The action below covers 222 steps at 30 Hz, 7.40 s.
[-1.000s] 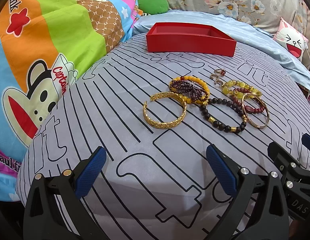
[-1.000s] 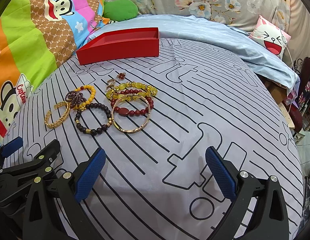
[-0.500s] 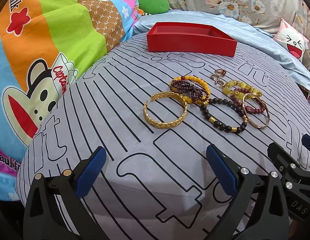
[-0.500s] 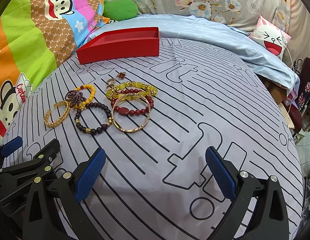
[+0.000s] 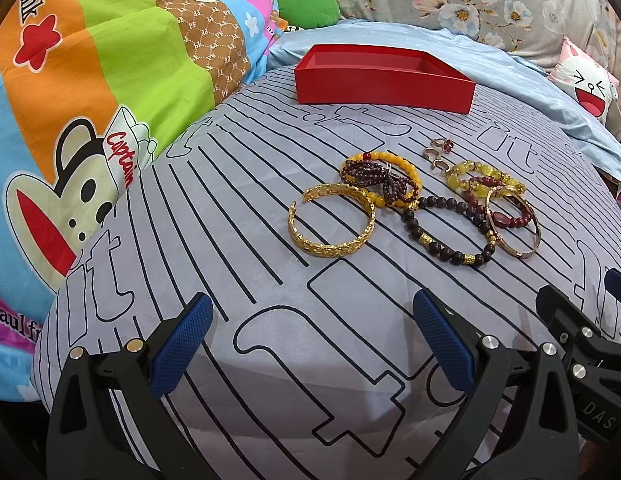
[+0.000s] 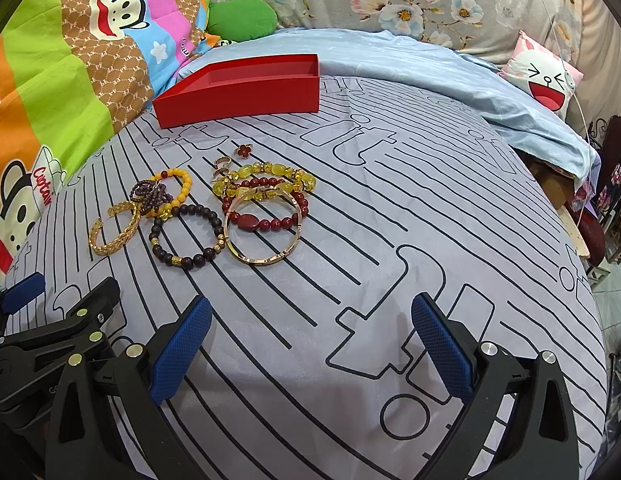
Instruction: Organize jewelry
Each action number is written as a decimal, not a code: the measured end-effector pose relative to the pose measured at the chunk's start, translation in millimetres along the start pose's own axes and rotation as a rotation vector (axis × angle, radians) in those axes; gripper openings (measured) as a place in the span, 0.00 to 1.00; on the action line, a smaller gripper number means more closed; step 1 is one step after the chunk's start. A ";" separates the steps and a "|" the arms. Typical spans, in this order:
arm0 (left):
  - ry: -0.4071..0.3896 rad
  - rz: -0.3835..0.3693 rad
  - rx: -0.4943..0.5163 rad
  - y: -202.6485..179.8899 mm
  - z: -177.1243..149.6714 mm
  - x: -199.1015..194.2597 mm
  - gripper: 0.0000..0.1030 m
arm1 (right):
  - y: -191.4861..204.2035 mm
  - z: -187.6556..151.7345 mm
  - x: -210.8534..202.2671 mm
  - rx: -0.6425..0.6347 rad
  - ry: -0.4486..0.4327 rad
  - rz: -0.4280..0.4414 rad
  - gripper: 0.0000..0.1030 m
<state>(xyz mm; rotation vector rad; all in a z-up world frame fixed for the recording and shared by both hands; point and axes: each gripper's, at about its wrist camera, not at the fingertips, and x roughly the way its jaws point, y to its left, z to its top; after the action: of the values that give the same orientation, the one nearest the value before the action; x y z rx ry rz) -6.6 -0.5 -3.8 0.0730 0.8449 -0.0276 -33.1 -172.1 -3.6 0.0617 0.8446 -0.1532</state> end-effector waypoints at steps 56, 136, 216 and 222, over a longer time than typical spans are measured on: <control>0.090 -0.018 -0.045 12.3 48.1 16.7 0.93 | -3.9 30.6 -0.4 -0.010 0.027 0.025 0.94; 0.128 -0.098 -0.045 12.9 60.2 44.4 0.51 | 11.1 51.4 49.9 -0.042 0.093 0.116 0.52; 0.055 -0.101 0.062 -38.8 371.3 246.7 0.63 | 32.1 365.4 260.3 -0.083 0.096 0.164 0.59; 0.027 -0.108 0.068 -36.5 369.9 224.6 0.64 | 29.9 364.5 229.2 -0.097 0.043 0.166 0.61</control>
<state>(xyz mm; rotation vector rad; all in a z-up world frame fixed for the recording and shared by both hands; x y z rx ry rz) 416.5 -63.8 70.9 0.0917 0.8748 -0.1572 391.2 -209.9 66.3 0.0438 0.8845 0.0457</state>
